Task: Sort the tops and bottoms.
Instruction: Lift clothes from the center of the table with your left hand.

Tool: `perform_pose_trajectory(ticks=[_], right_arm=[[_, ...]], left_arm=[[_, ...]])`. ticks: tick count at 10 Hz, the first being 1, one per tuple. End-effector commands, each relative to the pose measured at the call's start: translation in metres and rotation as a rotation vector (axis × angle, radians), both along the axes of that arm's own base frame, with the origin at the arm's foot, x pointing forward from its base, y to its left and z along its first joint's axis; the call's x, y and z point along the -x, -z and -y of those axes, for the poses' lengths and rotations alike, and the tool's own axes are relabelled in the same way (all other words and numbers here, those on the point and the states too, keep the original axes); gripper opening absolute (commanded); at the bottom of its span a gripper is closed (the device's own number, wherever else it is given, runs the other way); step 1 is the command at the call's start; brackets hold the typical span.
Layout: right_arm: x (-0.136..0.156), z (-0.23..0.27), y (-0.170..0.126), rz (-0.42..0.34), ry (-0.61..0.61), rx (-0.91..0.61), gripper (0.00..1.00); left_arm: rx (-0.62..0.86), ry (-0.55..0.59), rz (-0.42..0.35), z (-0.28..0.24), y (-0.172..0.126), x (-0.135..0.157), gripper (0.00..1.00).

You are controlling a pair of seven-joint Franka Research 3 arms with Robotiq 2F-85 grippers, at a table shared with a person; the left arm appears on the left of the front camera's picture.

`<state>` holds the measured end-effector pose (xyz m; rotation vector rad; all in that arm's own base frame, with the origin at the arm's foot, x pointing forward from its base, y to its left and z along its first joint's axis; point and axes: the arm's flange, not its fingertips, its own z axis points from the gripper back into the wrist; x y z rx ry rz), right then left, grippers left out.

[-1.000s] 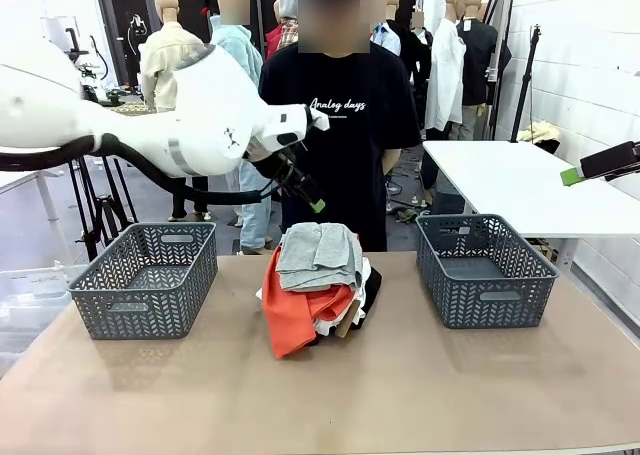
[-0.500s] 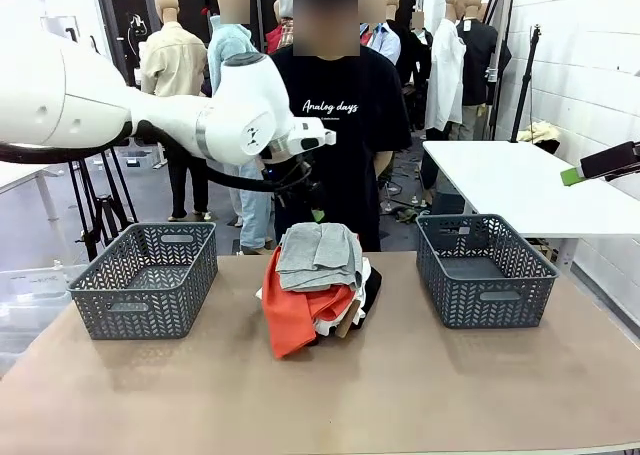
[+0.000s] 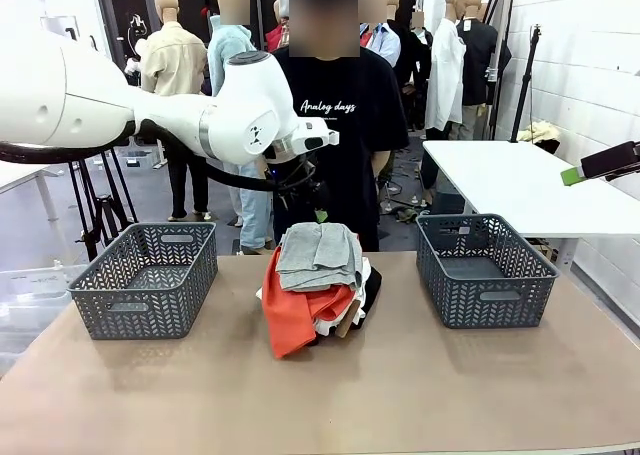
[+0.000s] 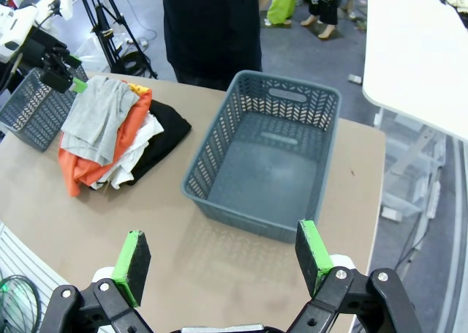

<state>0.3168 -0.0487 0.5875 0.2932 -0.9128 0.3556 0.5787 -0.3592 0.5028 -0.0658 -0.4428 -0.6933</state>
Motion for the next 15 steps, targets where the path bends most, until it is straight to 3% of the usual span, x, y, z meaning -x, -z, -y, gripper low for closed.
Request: perform_pose_trajectory(ticks=[1,3,6,14,15], right_arm=[[0.0,0.001,0.001,-0.001,-0.008,-0.012,1.0],[0.0,0.001,0.001,-0.001,-0.008,-0.012,1.0],[0.0,0.001,0.001,-0.001,-0.008,-0.012,1.0],[0.0,0.001,0.001,-0.001,-0.008,-0.012,1.0],[0.0,0.001,0.001,-0.001,-0.008,-0.012,1.0]], left_arm=[[-0.042,-0.071,-0.024,0.016,0.009,0.01,1.0],[-0.098,-0.114,-0.1,0.02,0.02,0.014,1.0],[-0.12,-0.21,-0.136,0.024,0.039,0.015,1.0],[-0.066,-0.225,-0.212,0.03,0.064,-0.002,1.0],[-0.07,-0.23,-0.219,0.031,0.064,-0.001,0.88]])
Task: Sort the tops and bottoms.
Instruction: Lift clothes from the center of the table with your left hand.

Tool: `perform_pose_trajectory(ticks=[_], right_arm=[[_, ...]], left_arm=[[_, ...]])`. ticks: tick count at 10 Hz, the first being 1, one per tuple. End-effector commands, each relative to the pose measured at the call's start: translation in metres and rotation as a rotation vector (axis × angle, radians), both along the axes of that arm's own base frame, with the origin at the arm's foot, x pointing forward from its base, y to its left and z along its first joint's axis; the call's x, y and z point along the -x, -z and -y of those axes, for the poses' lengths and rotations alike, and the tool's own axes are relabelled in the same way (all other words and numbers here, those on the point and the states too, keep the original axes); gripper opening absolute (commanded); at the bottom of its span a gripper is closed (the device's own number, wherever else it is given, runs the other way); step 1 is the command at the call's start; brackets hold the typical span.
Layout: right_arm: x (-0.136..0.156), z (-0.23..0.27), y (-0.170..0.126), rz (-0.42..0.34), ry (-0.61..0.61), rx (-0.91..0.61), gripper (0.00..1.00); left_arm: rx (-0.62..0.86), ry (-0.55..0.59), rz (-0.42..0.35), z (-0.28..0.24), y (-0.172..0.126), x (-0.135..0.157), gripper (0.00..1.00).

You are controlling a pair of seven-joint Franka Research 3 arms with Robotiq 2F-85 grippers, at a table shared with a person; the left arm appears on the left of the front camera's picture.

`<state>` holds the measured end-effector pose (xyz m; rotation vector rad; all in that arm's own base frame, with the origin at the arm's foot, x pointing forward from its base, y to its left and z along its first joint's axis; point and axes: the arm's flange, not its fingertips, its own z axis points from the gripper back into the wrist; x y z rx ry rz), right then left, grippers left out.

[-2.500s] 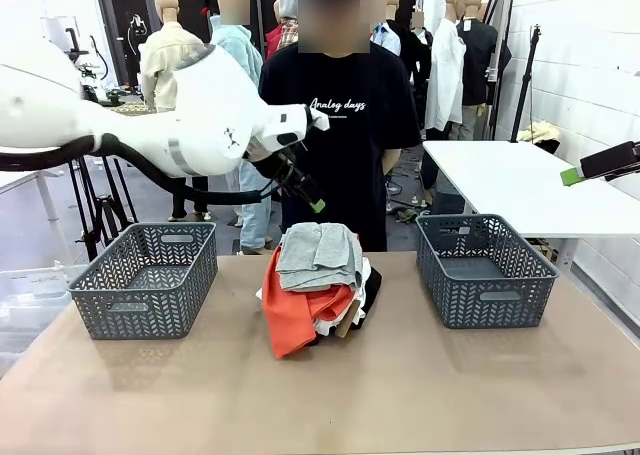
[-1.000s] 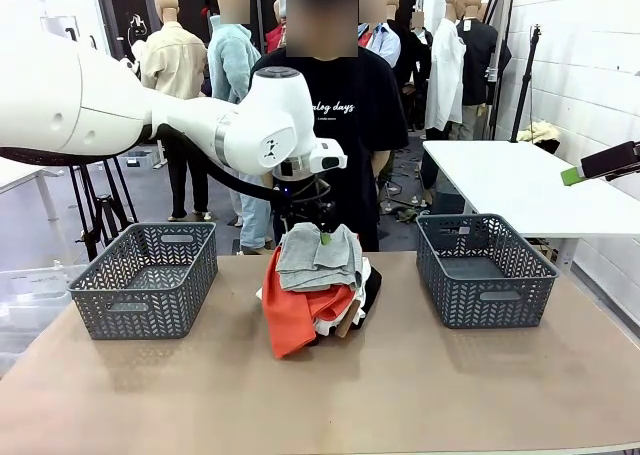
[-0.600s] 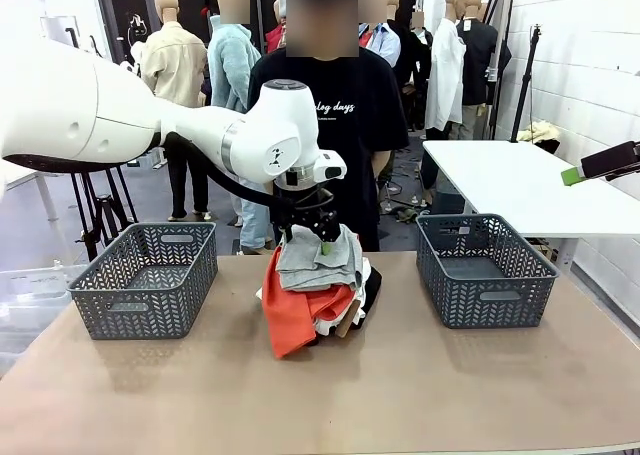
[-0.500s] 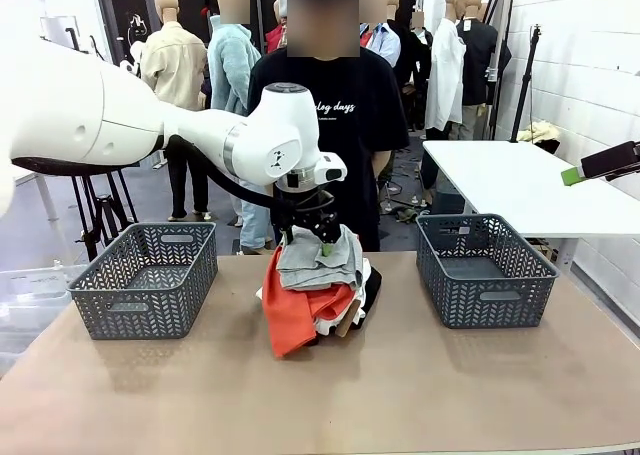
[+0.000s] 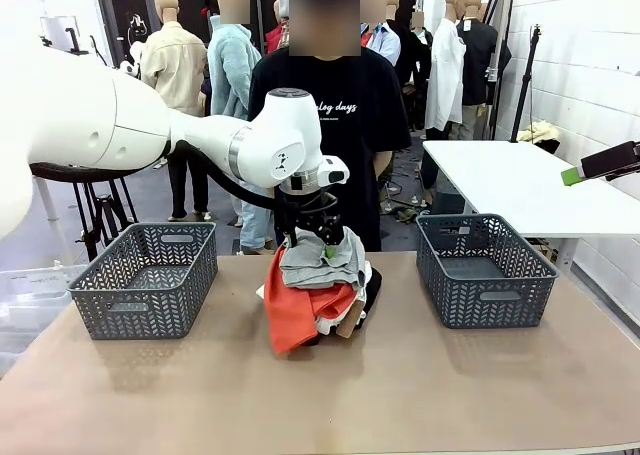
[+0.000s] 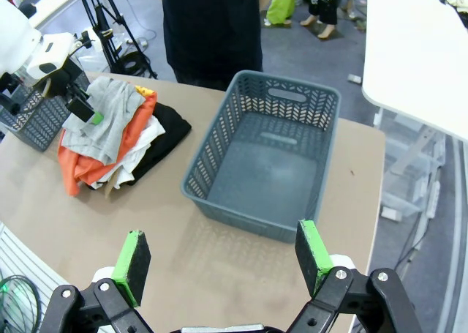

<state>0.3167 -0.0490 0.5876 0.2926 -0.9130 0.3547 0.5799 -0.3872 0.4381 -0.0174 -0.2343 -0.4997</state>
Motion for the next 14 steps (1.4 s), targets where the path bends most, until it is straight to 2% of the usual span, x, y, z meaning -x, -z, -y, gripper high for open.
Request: perform_pose_trajectory(ticks=[1,5,6,9,11,12,14], right_arm=[[0.0,0.0,0.001,-0.001,-0.009,-0.012,1.0],[0.0,0.0,0.001,-0.001,-0.009,-0.012,1.0],[0.0,0.0,0.001,-0.001,-0.009,-0.012,1.0],[0.0,0.0,0.001,-0.001,-0.009,-0.012,1.0],[0.0,0.0,0.001,-0.001,-0.009,-0.012,1.0],[0.0,0.0,0.001,-0.001,-0.009,-0.012,1.0],[0.0,0.0,0.001,-0.001,-0.009,-0.012,1.0]], left_arm=[[0.002,-0.042,-0.04,0.003,-0.002,0.002,0.71],[-0.021,-0.075,-0.082,0.001,0.007,0.0,0.04],[-0.02,-0.081,-0.08,0.001,0.005,0.001,0.0],[-0.023,-0.106,-0.067,-0.001,-0.007,0.007,0.0],[-0.02,-0.18,-0.075,-0.01,-0.005,0.003,0.0],[-0.025,-0.08,-0.055,-0.001,-0.008,0.004,0.0],[-0.025,-0.08,-0.055,-0.001,-0.008,0.004,0.0]])
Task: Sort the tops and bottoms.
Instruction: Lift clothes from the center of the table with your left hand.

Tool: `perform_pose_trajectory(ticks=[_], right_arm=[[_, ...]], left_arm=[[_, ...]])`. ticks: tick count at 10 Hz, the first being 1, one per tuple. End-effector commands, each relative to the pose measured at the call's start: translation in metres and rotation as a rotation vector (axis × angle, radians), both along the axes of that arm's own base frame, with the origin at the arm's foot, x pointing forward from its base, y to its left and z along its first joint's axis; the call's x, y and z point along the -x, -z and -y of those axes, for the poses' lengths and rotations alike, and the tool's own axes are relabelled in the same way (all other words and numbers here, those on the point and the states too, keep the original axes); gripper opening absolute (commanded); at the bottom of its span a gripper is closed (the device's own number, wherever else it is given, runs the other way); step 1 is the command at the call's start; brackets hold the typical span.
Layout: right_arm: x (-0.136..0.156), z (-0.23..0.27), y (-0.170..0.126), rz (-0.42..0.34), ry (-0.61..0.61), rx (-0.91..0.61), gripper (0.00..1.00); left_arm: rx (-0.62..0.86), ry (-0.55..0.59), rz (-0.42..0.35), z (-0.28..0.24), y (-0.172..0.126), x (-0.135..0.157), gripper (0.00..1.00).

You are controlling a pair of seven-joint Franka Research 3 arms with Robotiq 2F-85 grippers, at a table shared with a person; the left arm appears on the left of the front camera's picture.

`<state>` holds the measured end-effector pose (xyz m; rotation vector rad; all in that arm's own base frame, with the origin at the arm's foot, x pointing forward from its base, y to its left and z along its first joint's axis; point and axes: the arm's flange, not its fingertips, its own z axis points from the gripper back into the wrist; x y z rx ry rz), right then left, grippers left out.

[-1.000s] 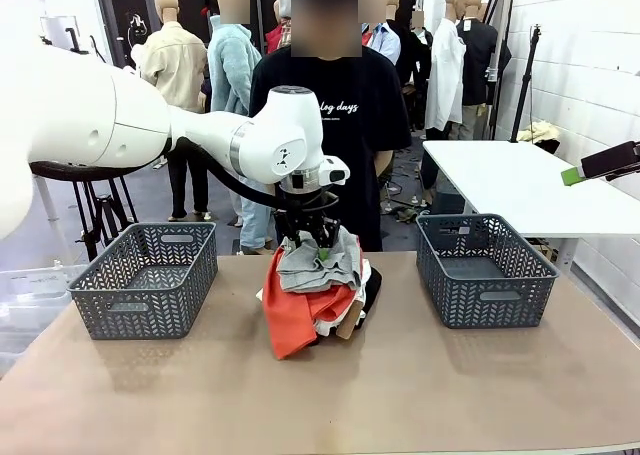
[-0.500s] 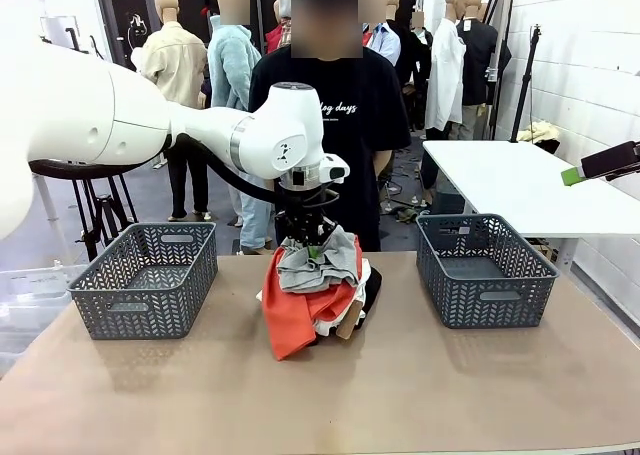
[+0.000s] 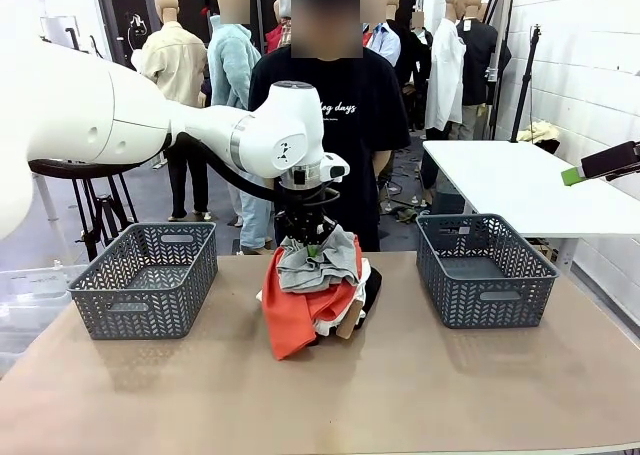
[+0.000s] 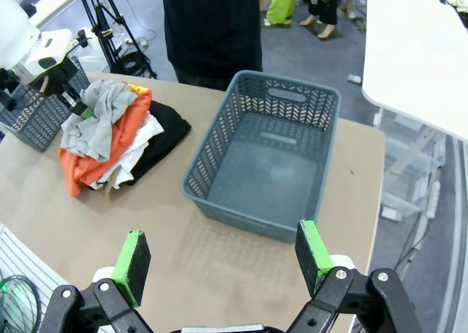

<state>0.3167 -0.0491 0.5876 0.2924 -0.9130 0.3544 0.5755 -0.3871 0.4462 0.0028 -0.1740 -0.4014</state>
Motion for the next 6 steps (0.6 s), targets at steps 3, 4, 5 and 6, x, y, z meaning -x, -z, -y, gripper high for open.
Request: perform_pose_trajectory(ticks=[3,4,5,6], right_arm=[[0.0,0.0,0.001,-0.001,-0.01,-0.012,1.0],[0.0,0.0,0.001,-0.001,-0.01,-0.012,1.0],[0.0,0.0,0.001,-0.001,-0.01,-0.012,1.0],[0.0,0.0,0.001,-0.001,-0.01,-0.012,1.0]], left_arm=[[0.034,0.003,0.022,0.006,-0.059,0.012,0.0],[0.019,-0.018,0.022,-0.003,-0.087,0.019,0.0],[0.001,-0.086,-0.005,-0.012,-0.105,0.025,0.0],[0.033,-0.111,0.01,-0.02,-0.123,0.03,0.0]])
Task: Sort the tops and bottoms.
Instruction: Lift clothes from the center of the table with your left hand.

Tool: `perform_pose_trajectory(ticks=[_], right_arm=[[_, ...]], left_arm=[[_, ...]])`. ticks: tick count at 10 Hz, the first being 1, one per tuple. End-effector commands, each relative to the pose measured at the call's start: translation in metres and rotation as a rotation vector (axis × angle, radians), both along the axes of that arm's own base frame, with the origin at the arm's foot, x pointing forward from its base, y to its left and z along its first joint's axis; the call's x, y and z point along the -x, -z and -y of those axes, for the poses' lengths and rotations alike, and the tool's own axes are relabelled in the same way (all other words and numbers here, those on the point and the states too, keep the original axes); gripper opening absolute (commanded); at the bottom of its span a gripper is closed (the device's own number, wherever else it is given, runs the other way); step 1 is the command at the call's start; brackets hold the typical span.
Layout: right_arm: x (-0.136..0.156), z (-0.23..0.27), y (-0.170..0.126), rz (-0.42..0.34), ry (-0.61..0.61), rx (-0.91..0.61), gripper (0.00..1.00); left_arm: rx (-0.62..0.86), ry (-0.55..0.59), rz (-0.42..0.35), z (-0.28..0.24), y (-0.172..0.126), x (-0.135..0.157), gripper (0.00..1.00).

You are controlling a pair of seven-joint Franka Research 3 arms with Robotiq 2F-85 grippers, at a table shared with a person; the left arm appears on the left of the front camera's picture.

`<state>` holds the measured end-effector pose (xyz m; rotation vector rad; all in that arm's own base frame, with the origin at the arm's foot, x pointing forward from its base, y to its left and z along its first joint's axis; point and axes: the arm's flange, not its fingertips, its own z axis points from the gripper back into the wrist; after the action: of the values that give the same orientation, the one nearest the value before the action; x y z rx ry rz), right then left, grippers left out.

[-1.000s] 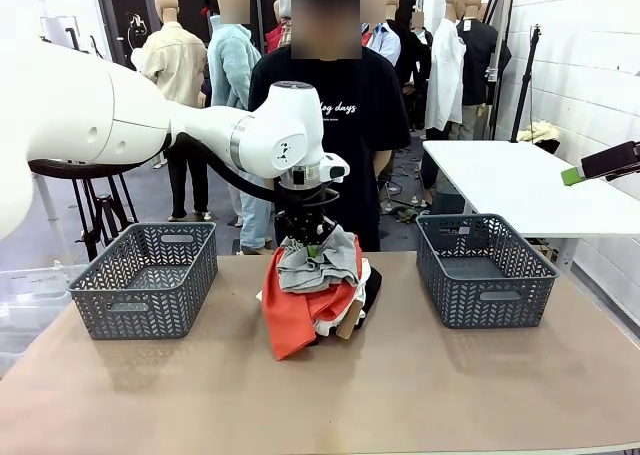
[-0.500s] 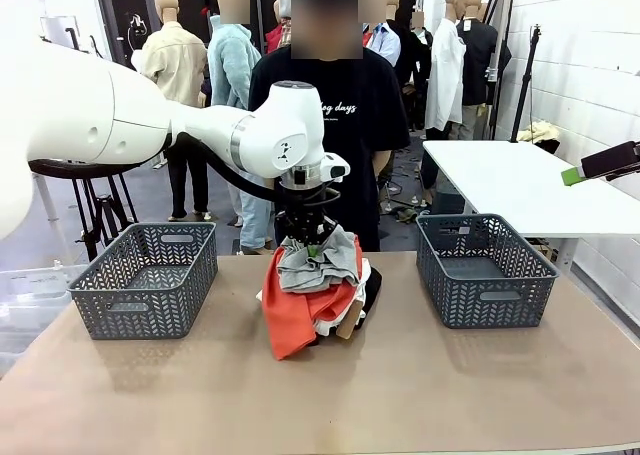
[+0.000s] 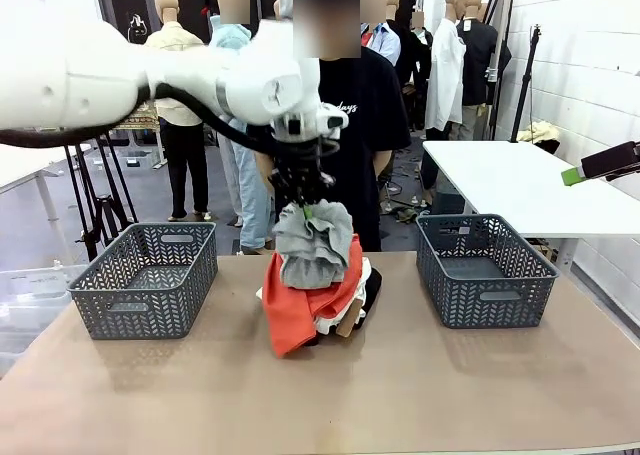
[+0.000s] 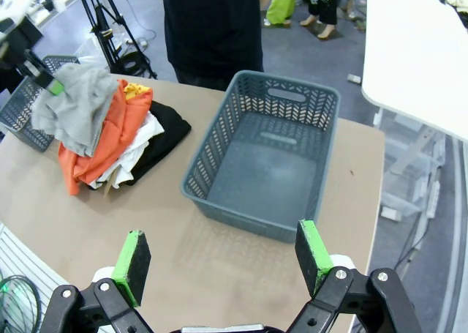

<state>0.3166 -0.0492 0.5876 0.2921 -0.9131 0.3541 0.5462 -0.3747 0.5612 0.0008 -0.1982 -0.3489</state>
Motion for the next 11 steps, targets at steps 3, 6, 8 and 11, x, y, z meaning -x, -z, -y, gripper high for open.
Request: perform_pose_trajectory(ticks=[3,6,8,11], right_arm=[[0.0,0.0,0.001,-0.001,-0.01,-0.012,1.0],[0.0,0.0,0.001,-0.001,-0.01,-0.012,1.0],[0.0,0.0,0.001,-0.001,-0.01,-0.012,1.0],[0.0,0.0,0.001,-0.001,-0.01,-0.012,1.0]], left_arm=[[0.098,-0.008,0.102,-0.015,-0.063,0.023,0.0],[0.106,0.015,0.275,-0.019,-0.107,0.055,0.0],[0.082,-0.007,0.244,-0.023,-0.107,0.065,0.0],[0.111,0.012,0.24,-0.013,-0.12,0.051,0.0]])
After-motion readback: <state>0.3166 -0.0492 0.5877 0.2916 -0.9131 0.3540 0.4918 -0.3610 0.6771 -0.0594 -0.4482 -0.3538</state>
